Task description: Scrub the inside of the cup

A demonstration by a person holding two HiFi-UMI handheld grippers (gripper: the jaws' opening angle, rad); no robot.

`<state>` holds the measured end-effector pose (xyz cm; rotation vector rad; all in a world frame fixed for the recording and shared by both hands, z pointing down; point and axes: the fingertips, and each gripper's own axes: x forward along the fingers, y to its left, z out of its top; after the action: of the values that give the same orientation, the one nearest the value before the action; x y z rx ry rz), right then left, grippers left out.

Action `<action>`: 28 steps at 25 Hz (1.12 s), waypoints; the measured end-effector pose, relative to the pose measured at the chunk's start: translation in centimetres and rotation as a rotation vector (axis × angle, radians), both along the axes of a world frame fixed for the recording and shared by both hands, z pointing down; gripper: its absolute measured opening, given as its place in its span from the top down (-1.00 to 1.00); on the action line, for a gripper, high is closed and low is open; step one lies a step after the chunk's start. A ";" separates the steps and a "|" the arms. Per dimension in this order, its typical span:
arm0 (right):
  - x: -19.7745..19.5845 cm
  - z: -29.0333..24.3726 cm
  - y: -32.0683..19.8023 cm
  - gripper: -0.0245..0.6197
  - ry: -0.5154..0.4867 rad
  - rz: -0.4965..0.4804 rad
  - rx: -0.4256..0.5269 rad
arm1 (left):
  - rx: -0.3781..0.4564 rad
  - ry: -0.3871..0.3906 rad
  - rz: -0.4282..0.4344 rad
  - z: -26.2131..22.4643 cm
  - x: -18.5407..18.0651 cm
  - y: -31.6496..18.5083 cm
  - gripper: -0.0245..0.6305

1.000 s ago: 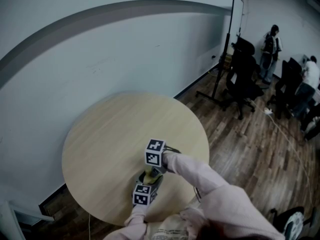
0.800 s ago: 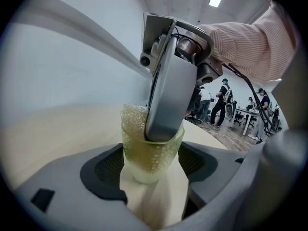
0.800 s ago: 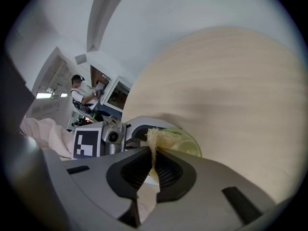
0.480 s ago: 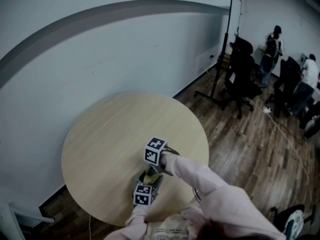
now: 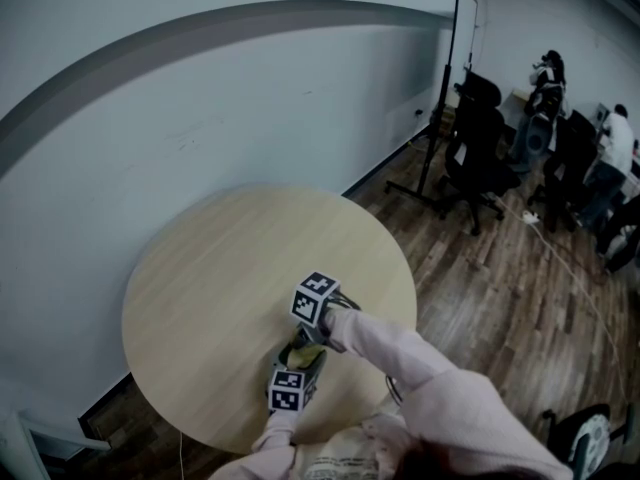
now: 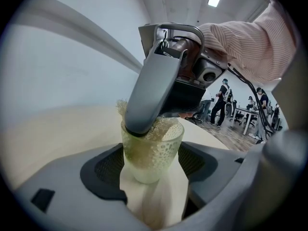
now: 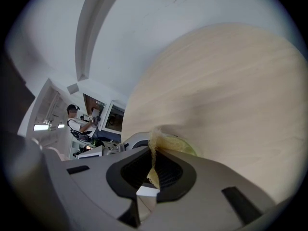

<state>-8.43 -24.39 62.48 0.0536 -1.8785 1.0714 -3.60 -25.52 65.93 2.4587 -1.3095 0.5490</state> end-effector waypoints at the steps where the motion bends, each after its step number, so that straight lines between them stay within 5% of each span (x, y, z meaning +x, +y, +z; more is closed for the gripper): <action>1: 0.0 0.0 -0.1 0.83 -0.005 0.015 -0.007 | -0.001 0.001 0.003 0.0 0.0 0.1 -0.13; 14: 0.2 -0.7 -0.8 0.83 -0.050 0.144 -0.083 | -0.002 -0.006 0.013 0.1 -0.2 0.2 -0.12; 28: 0.6 -0.9 -0.7 0.84 -0.060 0.138 -0.076 | 0.007 0.057 0.014 -0.5 -0.1 0.2 -0.13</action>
<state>-7.84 -25.07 61.63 0.1098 -1.9079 1.2504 -3.74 -25.29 65.42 2.4726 -1.2754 0.4752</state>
